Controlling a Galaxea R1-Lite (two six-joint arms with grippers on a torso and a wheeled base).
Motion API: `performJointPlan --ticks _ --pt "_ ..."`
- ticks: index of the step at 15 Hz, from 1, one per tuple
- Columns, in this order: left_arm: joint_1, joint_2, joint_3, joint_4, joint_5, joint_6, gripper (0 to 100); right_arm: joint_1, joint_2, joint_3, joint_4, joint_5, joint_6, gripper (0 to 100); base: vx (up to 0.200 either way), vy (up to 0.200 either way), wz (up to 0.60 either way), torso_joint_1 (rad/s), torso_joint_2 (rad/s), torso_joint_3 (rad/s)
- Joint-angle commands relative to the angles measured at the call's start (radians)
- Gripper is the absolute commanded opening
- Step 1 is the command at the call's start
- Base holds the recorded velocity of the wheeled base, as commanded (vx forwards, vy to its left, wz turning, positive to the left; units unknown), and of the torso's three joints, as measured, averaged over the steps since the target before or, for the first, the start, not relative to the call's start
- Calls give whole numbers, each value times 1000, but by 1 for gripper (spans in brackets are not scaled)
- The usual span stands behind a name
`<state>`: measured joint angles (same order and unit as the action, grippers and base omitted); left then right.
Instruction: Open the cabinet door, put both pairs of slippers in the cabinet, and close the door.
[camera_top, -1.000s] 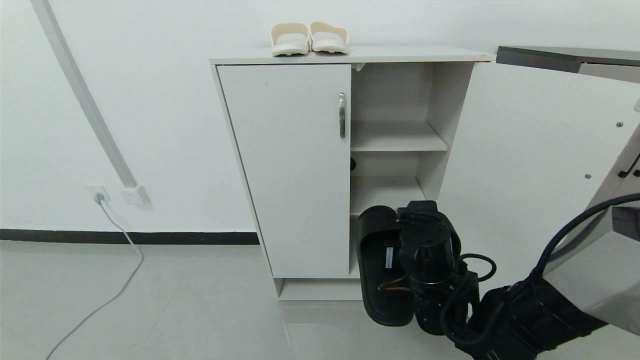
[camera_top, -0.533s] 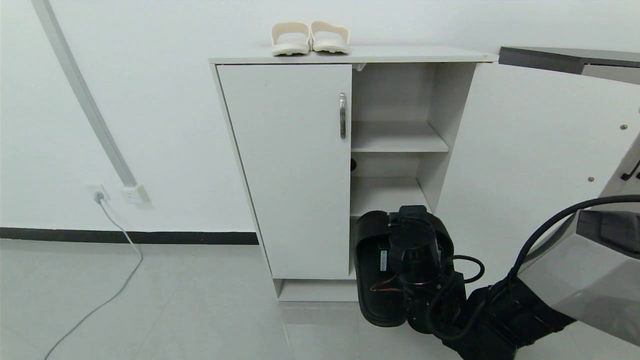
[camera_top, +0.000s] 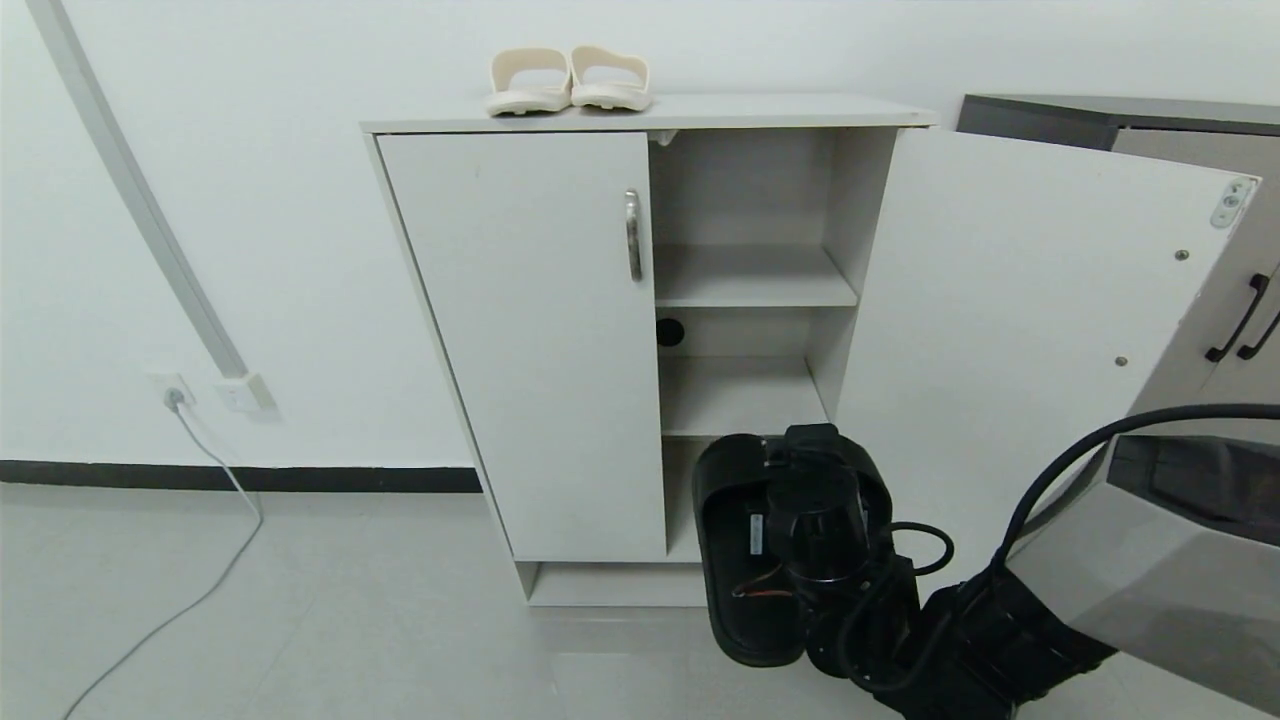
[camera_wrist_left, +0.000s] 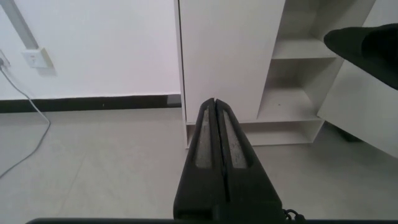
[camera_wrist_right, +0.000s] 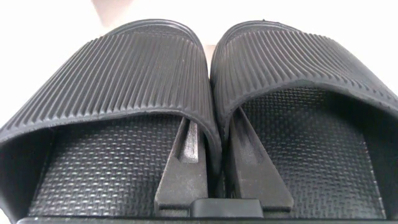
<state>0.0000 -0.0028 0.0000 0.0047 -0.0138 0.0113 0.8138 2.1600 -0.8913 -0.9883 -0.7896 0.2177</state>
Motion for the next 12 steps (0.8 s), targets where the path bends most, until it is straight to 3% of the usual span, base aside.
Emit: performJointPlan --ticks 1,12 --pt "0 3 0 0 0 -1 0 15 58 -5 -52 61 -4 0 0 0 0 0 0 0" --pt "0 3 -2 0 -2 1 0 7 92 -12 -66 59 -4 0 0 0 0 0 0 0"
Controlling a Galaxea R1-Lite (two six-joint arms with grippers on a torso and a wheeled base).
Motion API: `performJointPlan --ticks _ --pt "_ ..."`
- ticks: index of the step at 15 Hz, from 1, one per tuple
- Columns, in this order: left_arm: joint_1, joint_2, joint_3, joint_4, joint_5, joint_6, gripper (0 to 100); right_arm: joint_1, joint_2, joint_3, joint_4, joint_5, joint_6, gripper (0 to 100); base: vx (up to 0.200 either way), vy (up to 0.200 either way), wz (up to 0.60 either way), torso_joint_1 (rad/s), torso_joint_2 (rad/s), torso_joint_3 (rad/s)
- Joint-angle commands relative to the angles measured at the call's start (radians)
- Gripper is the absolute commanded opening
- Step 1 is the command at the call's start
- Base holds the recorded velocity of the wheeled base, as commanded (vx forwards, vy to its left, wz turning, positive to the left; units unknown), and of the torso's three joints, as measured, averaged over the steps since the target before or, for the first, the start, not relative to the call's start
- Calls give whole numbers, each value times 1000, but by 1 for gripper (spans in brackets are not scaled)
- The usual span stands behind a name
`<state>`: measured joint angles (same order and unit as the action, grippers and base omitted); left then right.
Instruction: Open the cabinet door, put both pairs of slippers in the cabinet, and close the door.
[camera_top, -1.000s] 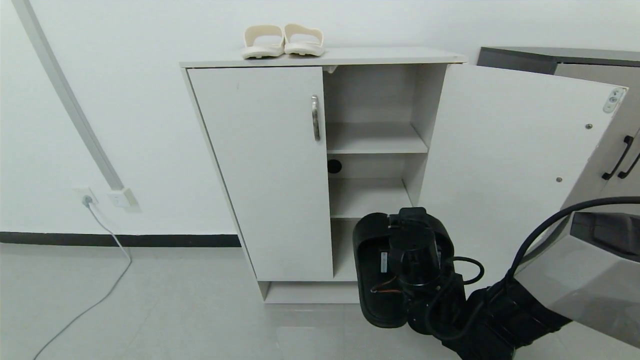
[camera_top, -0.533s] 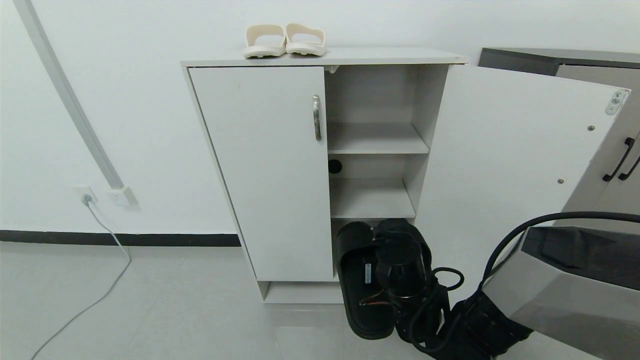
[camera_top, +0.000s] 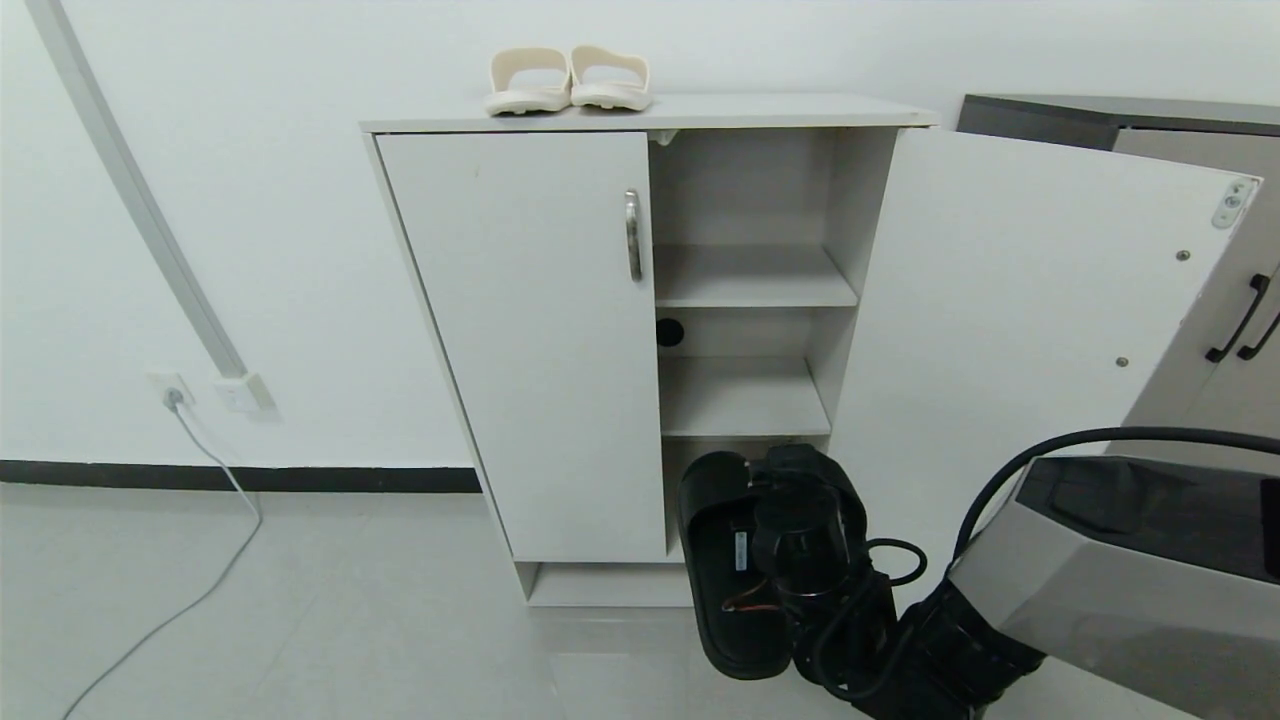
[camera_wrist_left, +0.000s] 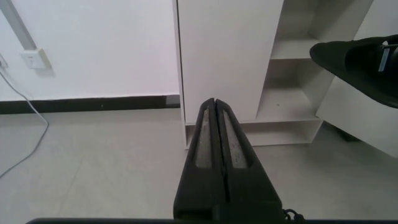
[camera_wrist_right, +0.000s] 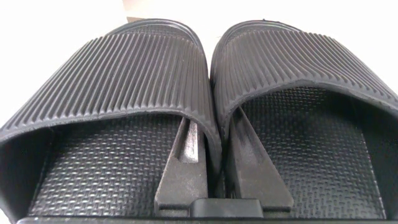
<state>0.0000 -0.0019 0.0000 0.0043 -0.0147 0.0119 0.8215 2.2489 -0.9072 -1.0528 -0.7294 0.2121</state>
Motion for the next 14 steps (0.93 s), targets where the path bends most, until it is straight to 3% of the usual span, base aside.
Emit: performJointPlan --ticks 1,6,14 --pt "0 2 -2 0 -1 0 0 -10 11 1 -3 -1 3 0 0 0 0 0 0 0" --pt "0 2 -2 0 -1 0 0 -24 35 -25 -10 2 -16 0 0 0 0 0 0 -15" --pt "0 2 -2 0 -1 0 0 -31 47 -28 -13 5 -16 0 0 0 0 3 4 -181"
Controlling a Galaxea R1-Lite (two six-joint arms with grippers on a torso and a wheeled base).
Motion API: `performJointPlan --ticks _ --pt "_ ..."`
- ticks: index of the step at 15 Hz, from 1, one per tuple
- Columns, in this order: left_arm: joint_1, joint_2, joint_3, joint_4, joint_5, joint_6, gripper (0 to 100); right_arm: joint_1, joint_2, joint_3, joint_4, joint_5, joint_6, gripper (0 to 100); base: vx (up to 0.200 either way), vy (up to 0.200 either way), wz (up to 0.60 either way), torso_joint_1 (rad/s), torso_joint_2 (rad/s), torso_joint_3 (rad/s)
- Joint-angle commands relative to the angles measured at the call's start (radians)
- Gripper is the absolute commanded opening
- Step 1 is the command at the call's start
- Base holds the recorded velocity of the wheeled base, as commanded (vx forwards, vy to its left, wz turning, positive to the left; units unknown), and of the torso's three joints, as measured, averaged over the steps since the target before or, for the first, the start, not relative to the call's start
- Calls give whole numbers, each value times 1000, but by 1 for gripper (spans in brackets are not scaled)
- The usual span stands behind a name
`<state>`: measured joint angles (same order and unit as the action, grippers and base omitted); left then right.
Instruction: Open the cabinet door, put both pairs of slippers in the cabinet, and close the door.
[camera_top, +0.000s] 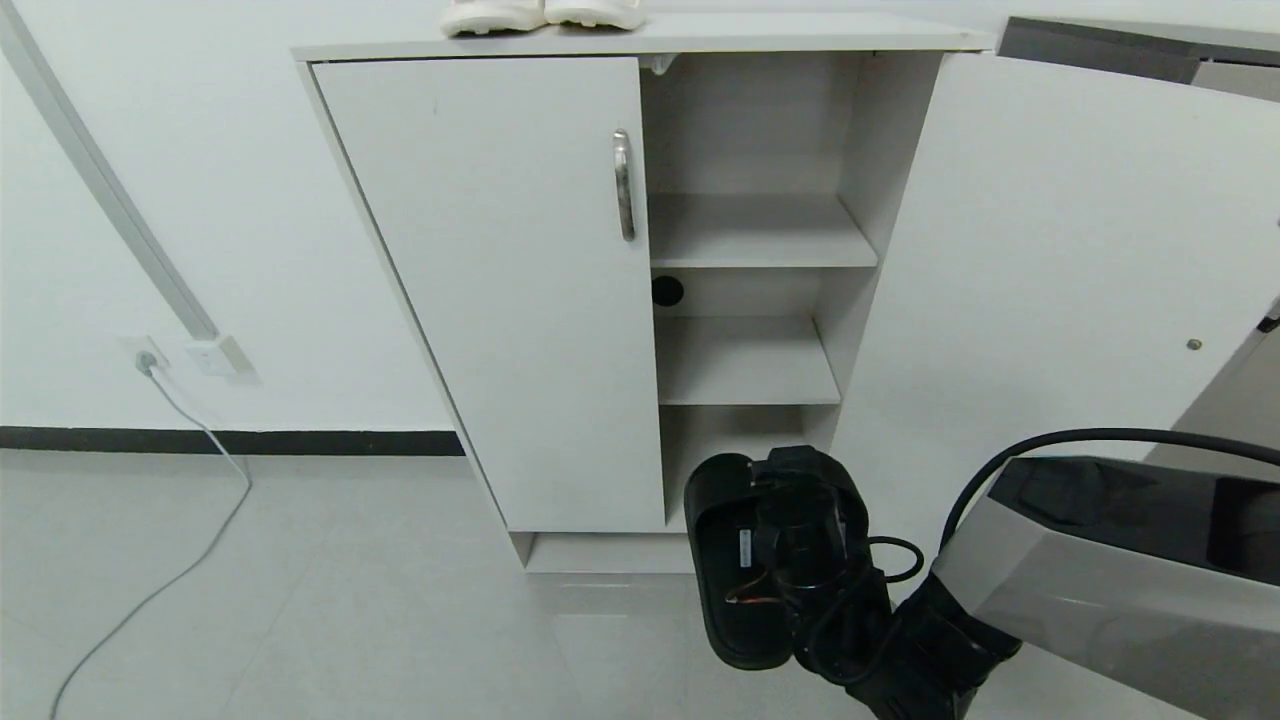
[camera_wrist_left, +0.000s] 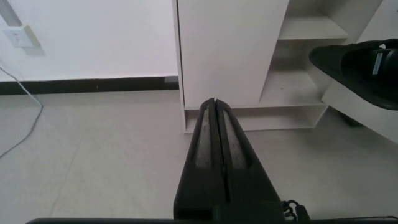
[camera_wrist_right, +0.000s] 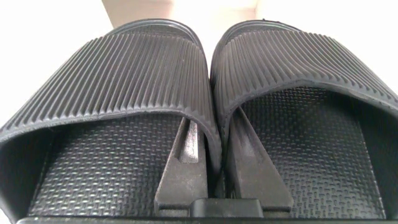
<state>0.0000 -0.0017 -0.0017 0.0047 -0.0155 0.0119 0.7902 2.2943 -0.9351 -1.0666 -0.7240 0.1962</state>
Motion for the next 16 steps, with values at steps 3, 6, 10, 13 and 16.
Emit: performJointPlan --ticks 3,6,10,13,16 --pt "0 2 0 0 0 0 0 -5 -2 -1 -29 -5 -3 0 0 0 0 4 4 -203" --pt "0 2 0 0 0 0 0 -5 -13 9 -133 -8 -61 0 0 0 0 4 2 -196" --pt "0 2 0 0 2 -4 0 -11 -19 41 -435 -8 -261 0 0 0 0 5 5 -206" --pt "0 2 0 0 2 -4 0 -11 -47 42 -443 -5 -274 0 0 0 0 5 -1 -198" --pt "0 2 0 0 2 -4 0 -11 -45 42 -438 -5 -281 0 0 0 0 0 2 -85"
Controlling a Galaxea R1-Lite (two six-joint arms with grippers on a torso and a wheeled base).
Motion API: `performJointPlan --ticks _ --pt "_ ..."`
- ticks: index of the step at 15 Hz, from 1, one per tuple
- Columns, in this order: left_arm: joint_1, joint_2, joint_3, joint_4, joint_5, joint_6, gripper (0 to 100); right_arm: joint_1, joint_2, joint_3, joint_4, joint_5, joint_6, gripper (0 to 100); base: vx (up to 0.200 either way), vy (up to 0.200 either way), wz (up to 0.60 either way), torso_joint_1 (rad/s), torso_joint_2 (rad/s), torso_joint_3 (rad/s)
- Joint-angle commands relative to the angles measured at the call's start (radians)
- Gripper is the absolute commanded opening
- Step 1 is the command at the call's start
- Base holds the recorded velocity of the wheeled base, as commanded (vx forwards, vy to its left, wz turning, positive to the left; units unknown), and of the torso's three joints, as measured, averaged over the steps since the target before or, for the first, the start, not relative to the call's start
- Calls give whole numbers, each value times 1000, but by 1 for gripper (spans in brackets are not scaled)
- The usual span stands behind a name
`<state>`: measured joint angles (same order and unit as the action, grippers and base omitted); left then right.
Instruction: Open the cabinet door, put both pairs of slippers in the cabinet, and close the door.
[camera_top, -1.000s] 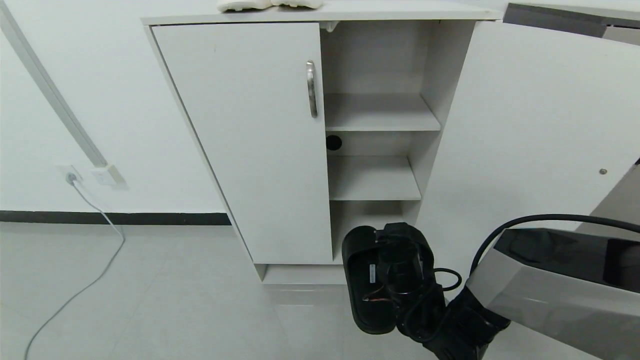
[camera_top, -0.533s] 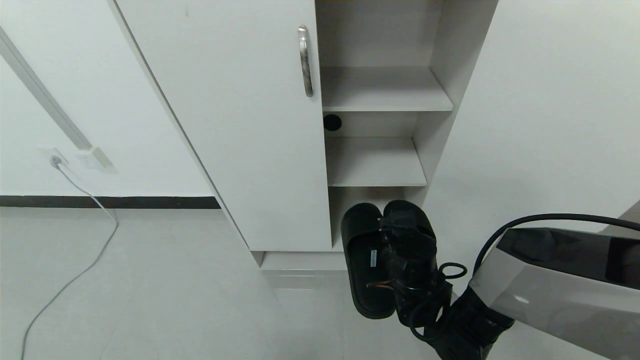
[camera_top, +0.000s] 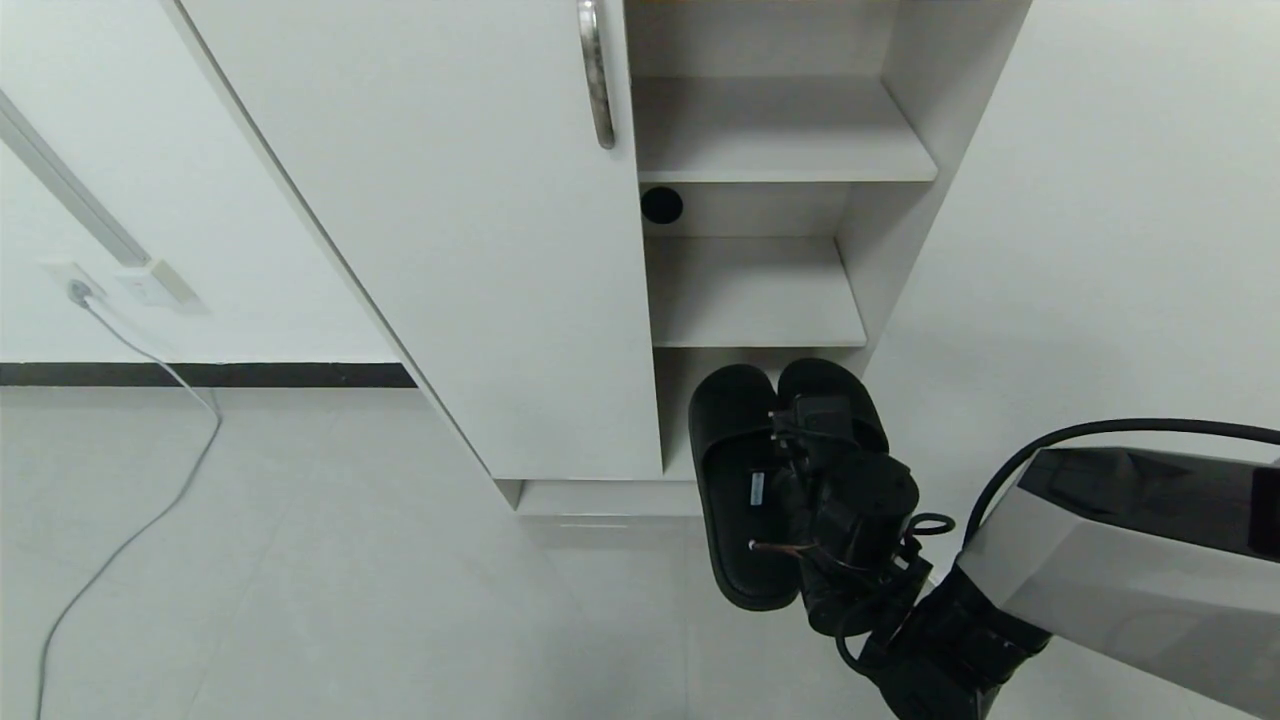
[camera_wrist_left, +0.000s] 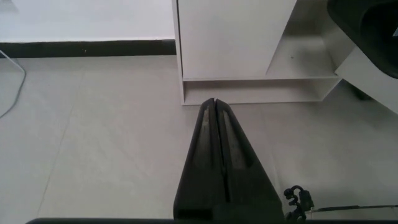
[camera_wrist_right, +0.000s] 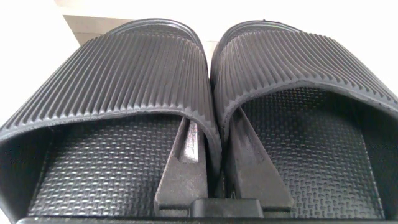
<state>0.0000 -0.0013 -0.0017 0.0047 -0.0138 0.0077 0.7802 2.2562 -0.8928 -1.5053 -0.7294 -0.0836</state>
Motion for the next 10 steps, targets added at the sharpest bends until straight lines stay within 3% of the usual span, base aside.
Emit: performJointPlan --ticks 1,7,10 --pt "0 1 0 0 0 0 0 -1 -7 -2 -1 1 -1 0 0 0 0 0 0 0" --pt "0 1 0 0 0 2 0 7 -43 -8 -4 2 -15 0 0 0 0 0 0 0" --pt "0 1 0 0 0 2 0 5 -41 -8 2 2 -15 0 200 0 0 2 -1 1"
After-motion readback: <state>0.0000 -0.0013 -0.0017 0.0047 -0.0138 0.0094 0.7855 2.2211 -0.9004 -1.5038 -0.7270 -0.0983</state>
